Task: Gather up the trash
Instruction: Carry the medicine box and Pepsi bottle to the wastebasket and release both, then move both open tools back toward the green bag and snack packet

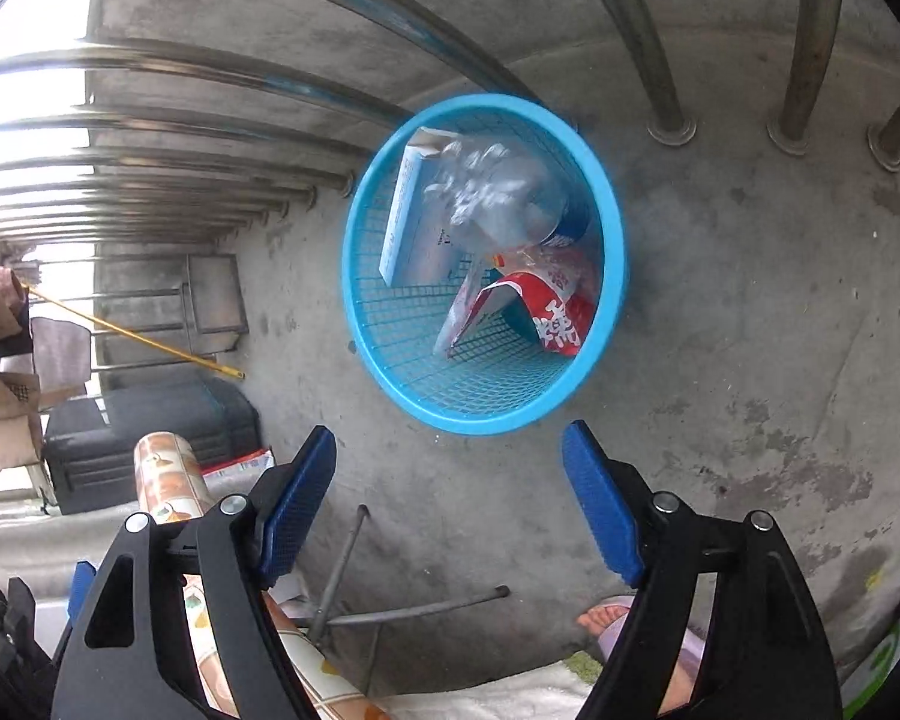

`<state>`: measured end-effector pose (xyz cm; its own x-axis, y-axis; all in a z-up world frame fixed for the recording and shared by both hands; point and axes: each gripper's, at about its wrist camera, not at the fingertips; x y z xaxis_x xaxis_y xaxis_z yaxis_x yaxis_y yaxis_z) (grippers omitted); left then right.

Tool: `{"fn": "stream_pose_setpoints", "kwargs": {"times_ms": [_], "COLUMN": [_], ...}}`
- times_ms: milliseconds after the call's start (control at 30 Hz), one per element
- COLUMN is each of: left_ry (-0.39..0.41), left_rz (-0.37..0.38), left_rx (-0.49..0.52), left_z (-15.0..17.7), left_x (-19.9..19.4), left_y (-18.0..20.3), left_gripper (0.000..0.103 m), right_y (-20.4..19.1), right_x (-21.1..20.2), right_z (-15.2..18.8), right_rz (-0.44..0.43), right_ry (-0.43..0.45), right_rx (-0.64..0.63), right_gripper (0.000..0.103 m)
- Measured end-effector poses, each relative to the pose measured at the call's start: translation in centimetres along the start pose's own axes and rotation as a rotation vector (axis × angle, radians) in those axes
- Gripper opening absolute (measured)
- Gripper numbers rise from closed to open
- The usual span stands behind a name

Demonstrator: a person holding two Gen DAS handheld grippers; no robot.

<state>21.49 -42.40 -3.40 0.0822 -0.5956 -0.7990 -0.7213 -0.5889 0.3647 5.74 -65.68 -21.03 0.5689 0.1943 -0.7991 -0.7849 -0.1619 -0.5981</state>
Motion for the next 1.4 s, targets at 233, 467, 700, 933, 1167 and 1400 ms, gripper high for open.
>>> {"fn": "stream_pose_setpoints", "kwargs": {"times_ms": [233,467,700,933,1167,1400], "left_ry": [0.051,0.184,0.328,0.448,0.562,0.558], "left_rz": [-0.016,-0.067,-0.204,-0.304,-0.385,-0.306], "left_rx": [-0.020,-0.053,-0.209,-0.393,-0.524,-0.752], "left_z": [3.0,8.8,15.7,21.8,24.9,23.7], "left_x": [-6.9,-16.9,-25.8,-32.1,-36.1,-37.5], "left_y": [-1.2,-3.6,-9.6,-17.3,-24.9,-36.1], "left_gripper": [0.073,0.073,0.073,0.073,0.073,0.073], "right_y": [-3.7,-9.4,-16.0,-22.0,-26.4,-31.5], "right_x": [-3.7,-4.7,-6.1,-6.4,-4.6,-1.1], "right_z": [2.2,6.4,12.3,19.9,27.7,29.6], "right_rz": [-0.034,-0.080,-0.132,-0.161,-0.159,-0.210], "right_ry": [0.034,-0.060,-0.138,-0.244,-0.366,-0.440], "right_rx": [-0.148,-0.355,-0.577,-0.783,-0.949,-0.914], "right_gripper": [0.077,0.082,0.082,0.082,0.081,0.081]}}
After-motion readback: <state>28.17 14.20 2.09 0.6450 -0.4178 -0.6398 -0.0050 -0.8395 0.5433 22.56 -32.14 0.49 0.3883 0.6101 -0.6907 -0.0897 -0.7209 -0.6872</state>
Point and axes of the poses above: each gripper's, at about its wrist camera, not at the fingertips, and x roughly the way its jaws point, y to its right, z to its underside, and after that the axes turned 1 degree about z, right-handed
